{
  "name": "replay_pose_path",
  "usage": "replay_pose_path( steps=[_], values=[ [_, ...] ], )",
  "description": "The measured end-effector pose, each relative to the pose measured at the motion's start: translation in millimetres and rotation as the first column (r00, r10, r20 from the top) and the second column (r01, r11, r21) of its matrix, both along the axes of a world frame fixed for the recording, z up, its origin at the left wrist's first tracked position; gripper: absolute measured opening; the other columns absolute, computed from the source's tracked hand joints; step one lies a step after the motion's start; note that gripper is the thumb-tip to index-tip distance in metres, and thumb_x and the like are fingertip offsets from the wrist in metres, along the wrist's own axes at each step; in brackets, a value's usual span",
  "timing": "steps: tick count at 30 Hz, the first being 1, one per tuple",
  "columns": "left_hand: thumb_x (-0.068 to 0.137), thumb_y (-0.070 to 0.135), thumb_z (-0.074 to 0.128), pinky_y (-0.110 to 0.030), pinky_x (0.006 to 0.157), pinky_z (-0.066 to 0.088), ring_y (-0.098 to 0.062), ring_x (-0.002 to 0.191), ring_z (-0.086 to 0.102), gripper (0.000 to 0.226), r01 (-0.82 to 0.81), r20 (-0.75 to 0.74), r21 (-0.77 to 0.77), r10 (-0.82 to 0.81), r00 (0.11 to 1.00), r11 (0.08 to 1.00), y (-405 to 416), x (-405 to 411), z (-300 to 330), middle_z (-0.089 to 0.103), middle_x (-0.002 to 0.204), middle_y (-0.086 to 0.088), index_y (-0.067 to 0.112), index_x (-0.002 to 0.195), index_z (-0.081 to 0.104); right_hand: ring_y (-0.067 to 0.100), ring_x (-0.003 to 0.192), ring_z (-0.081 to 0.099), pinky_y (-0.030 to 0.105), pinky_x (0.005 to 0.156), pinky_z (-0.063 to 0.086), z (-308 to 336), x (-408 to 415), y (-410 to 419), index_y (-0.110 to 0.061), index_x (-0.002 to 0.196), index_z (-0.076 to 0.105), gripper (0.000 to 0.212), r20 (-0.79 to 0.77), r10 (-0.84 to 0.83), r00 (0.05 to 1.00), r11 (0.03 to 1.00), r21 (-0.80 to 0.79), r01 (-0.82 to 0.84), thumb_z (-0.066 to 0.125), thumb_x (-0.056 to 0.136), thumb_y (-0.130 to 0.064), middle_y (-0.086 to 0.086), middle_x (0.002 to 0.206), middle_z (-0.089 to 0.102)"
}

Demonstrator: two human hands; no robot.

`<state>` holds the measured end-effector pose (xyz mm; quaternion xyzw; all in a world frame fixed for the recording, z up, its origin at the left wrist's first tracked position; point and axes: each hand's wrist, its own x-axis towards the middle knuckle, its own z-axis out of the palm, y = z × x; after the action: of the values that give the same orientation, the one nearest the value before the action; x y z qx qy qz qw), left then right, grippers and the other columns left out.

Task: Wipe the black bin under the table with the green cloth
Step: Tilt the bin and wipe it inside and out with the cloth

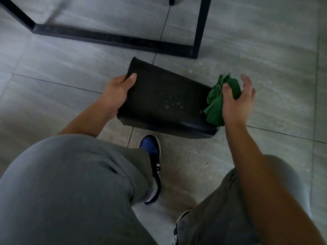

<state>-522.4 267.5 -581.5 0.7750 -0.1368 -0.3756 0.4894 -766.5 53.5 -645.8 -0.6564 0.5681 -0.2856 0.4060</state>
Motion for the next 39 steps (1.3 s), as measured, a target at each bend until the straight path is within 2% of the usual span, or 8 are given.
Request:
replay_pose_path(
  steps=[3, 10, 13, 17, 24, 30, 35, 39],
  values=[
    [0.104, 0.047, 0.052, -0.016, 0.061, 0.059, -0.007, 0.083, 0.077, 0.026, 0.000, 0.007, -0.002, 0.000, 1.000, 1.000, -3.9, -2.4, 2.3, 0.079, 0.094, 0.014, 0.028, 0.110, 0.069, 0.022, 0.129, 0.053, 0.034, 0.104, 0.045, -3.1, -2.4, 10.8, -0.024, 0.139, 0.058, 0.047, -0.043, 0.002, 0.999, 0.982, -0.188, -0.010, 0.054, 0.098, -0.047, 0.004, 0.141, 0.056],
    [0.098, 0.065, 0.050, -0.042, 0.089, 0.057, -0.025, 0.101, 0.074, 0.042, -0.052, -0.160, 0.025, 0.055, 0.986, 0.998, -11.6, -7.7, 8.8, 0.076, 0.112, -0.001, 0.030, 0.118, 0.065, 0.028, 0.149, 0.032, 0.040, 0.115, 0.030, -16.0, -4.7, 27.9, -0.029, 0.152, 0.044, 0.068, -0.208, 0.053, 0.977, 0.985, -0.148, -0.085, 0.052, 0.092, -0.059, 0.008, 0.164, 0.035],
    [0.097, 0.063, 0.054, -0.034, 0.077, 0.061, -0.019, 0.087, 0.079, 0.039, -0.070, -0.219, -0.003, 0.068, 0.973, 0.998, -14.1, -9.2, 11.9, 0.081, 0.097, 0.005, 0.030, 0.113, 0.067, 0.032, 0.151, 0.031, 0.049, 0.118, 0.035, -12.6, 1.7, 33.2, -0.027, 0.151, 0.049, 0.065, -0.208, 0.015, 0.978, 0.990, -0.137, -0.044, 0.055, 0.092, -0.053, 0.013, 0.164, 0.034],
    [0.097, 0.060, 0.056, -0.027, 0.060, 0.062, -0.017, 0.083, 0.079, 0.038, -0.076, -0.244, -0.053, 0.061, 0.968, 0.996, -16.4, -12.3, 13.2, 0.081, 0.094, 0.005, 0.027, 0.109, 0.070, 0.039, 0.150, 0.033, 0.055, 0.119, 0.034, -0.5, 16.5, 63.6, -0.019, 0.144, 0.059, 0.054, -0.249, 0.137, 0.959, 0.924, -0.315, -0.214, 0.060, 0.094, -0.040, 0.020, 0.158, 0.043],
    [0.108, 0.048, 0.042, -0.030, 0.083, 0.060, -0.024, 0.109, 0.073, 0.046, -0.013, -0.239, -0.202, -0.036, 0.970, 0.979, -19.0, -16.8, 11.4, 0.079, 0.111, -0.008, 0.015, 0.116, 0.074, 0.038, 0.138, 0.051, 0.050, 0.114, 0.038, 40.2, 113.3, 120.5, -0.018, 0.133, 0.069, 0.048, -0.116, 0.386, 0.915, 0.772, -0.502, -0.389, 0.068, 0.088, -0.037, 0.020, 0.145, 0.057],
    [0.108, 0.041, 0.047, -0.028, 0.072, 0.062, -0.020, 0.095, 0.077, 0.032, -0.004, -0.184, -0.176, -0.029, 0.982, 0.984, -15.5, -14.9, 4.9, 0.080, 0.103, -0.002, 0.018, 0.123, 0.065, 0.029, 0.131, 0.054, 0.049, 0.110, 0.044, 15.5, 80.2, 34.4, -0.028, 0.139, 0.061, 0.053, -0.231, 0.270, 0.934, 0.858, -0.383, -0.343, 0.064, 0.090, -0.047, 0.010, 0.142, 0.059],
    [0.108, 0.043, 0.046, -0.023, 0.072, 0.061, -0.016, 0.093, 0.077, 0.033, 0.023, -0.152, -0.189, -0.053, 0.987, 0.982, -22.1, -11.9, 7.3, 0.080, 0.101, 0.003, 0.021, 0.117, 0.068, 0.032, 0.135, 0.048, 0.049, 0.109, 0.045, -10.6, 7.2, -3.7, -0.024, 0.149, 0.051, 0.059, -0.242, -0.009, 0.970, 0.996, -0.087, -0.012, 0.057, 0.094, -0.044, 0.011, 0.149, 0.051],
    [0.108, 0.047, 0.043, -0.030, 0.085, 0.062, -0.016, 0.103, 0.075, 0.037, 0.054, -0.115, -0.192, -0.077, 0.990, 0.980, -36.1, -19.0, 14.1, 0.080, 0.106, 0.002, 0.026, 0.112, 0.072, 0.033, 0.139, 0.045, 0.038, 0.114, 0.036, 16.1, 49.0, 56.5, -0.024, 0.143, 0.058, 0.051, -0.181, 0.154, 0.971, 0.938, -0.281, -0.201, 0.064, 0.094, -0.034, 0.014, 0.153, 0.047]
  ],
)
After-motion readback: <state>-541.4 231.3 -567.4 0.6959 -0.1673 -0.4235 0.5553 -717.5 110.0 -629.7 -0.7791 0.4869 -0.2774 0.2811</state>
